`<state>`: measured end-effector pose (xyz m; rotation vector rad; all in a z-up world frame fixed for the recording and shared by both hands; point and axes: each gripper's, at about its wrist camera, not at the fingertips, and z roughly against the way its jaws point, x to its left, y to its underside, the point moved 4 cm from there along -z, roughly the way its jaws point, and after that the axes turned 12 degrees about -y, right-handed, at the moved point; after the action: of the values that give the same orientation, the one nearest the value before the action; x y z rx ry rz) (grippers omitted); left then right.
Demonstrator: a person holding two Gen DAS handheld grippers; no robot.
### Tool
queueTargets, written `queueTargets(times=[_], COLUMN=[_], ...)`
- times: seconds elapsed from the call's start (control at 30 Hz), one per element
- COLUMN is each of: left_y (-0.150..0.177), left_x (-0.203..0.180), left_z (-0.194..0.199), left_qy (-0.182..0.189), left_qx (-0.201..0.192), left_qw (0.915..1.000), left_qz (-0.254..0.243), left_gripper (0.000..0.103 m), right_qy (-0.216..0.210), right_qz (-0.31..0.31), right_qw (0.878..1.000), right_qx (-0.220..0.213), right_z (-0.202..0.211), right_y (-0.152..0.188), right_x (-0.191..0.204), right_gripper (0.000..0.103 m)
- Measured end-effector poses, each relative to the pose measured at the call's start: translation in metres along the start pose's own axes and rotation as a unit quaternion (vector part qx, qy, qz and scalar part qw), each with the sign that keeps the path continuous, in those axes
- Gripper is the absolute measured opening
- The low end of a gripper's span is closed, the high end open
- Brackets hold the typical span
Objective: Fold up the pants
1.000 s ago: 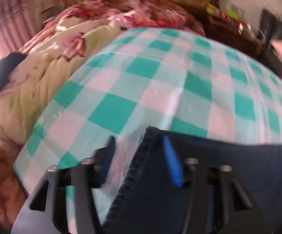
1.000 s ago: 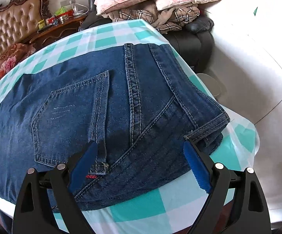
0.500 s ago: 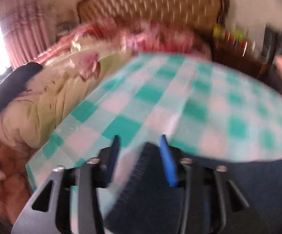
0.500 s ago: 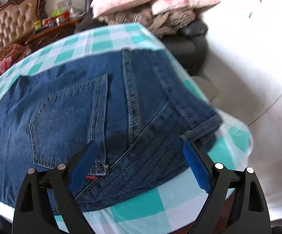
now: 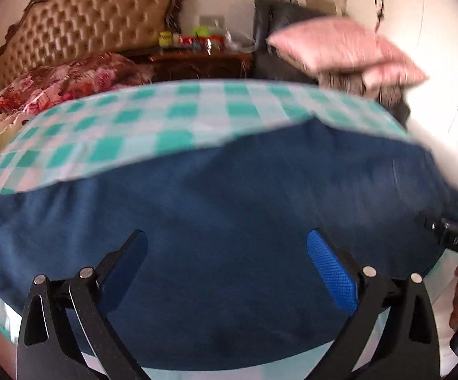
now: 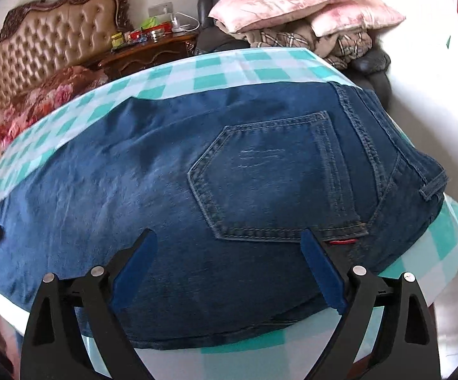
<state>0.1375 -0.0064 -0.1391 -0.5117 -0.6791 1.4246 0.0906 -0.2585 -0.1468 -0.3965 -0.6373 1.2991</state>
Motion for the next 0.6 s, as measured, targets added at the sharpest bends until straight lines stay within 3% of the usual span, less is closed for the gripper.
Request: queueTargets(times=[0.13, 0.27, 0.37, 0.6], left_y=[0.017, 0.036, 0.040, 0.037], left_x=[-0.034, -0.048, -0.046, -0.045], left_z=[-0.009, -0.023, -0.018, -0.022], left_qy=[-0.021, -0.010, -0.018, -0.014], left_qx=[0.019, 0.061, 0.043, 0.060], left_qw=[0.9993, 0.9978, 0.9989, 0.9980], left_qz=[-0.023, -0.022, -0.010, -0.018], left_gripper=[0.101, 0.101, 0.102, 0.102], right_qy=[0.010, 0.038, 0.041, 0.044], right_qz=[0.026, 0.035, 0.035, 0.036], right_qw=[1.000, 0.998, 0.998, 0.998], right_qx=[0.010, 0.022, 0.024, 0.030], right_z=[-0.007, -0.014, -0.015, -0.015], right_y=[0.009, 0.013, 0.014, 0.015], right_x=[0.007, 0.010, 0.009, 0.010], right_gripper=[0.099, 0.099, 0.099, 0.099])
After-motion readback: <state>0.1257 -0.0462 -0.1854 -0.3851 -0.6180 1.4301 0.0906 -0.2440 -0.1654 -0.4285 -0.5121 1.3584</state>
